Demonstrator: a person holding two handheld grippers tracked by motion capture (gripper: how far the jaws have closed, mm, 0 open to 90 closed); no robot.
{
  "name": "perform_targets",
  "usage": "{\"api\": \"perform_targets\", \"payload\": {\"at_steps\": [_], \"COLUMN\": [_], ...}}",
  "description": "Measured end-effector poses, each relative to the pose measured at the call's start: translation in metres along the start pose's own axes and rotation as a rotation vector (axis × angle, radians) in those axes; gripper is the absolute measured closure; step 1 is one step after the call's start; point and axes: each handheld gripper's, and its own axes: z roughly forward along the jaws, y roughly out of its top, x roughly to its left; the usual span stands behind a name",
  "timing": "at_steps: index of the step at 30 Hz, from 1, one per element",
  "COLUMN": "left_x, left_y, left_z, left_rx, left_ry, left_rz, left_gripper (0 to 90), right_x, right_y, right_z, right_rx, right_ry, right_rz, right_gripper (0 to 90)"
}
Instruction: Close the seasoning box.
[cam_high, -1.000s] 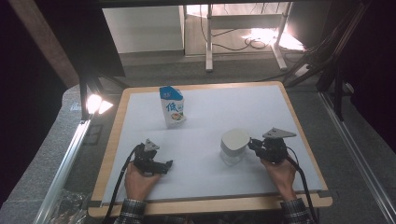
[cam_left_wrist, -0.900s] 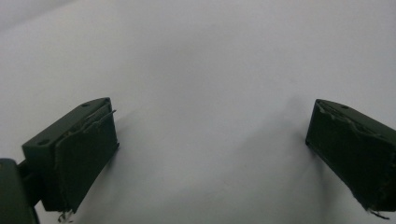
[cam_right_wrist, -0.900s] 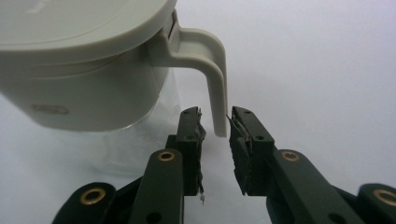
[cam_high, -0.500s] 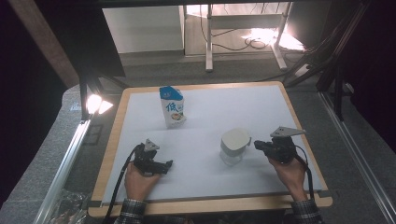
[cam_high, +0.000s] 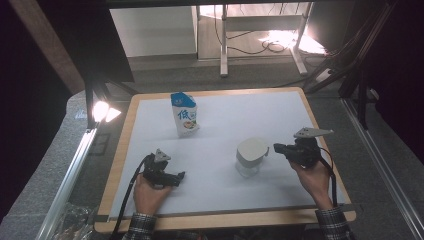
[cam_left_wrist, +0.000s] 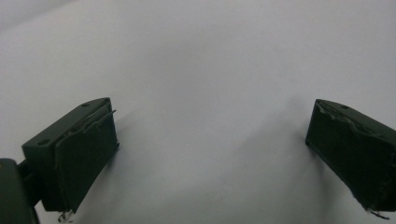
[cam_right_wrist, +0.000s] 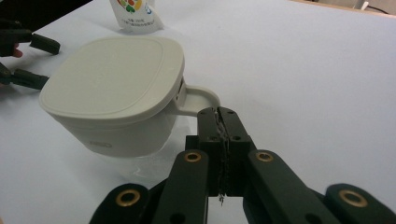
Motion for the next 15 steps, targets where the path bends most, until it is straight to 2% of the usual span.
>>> {"api": "perform_targets", "payload": {"at_steps": [4,11,15], "left_x": [0.0,0.0,0.0], "left_y": [0.0,0.0,0.0], "left_z": [0.0,0.0,0.0], "left_rx": [-0.004,0.0,0.0], "left_ry": [0.0,-0.001,-0.001], "left_rz": [-0.005,0.001,0.003], "left_gripper": [1.9,1.9,1.9], "right_x": [0.0,0.005,0.008], "right_y": [0.006,0.017,0.022], "right_z": [0.0,0.0,0.001], "right_rx": [0.011,0.007,-0.005], "right_ry": [-0.002,0.011,0.026], "right_rz": [-0.006,-0.04,-0.04], "right_gripper": [89.1,89.1,89.1]}}
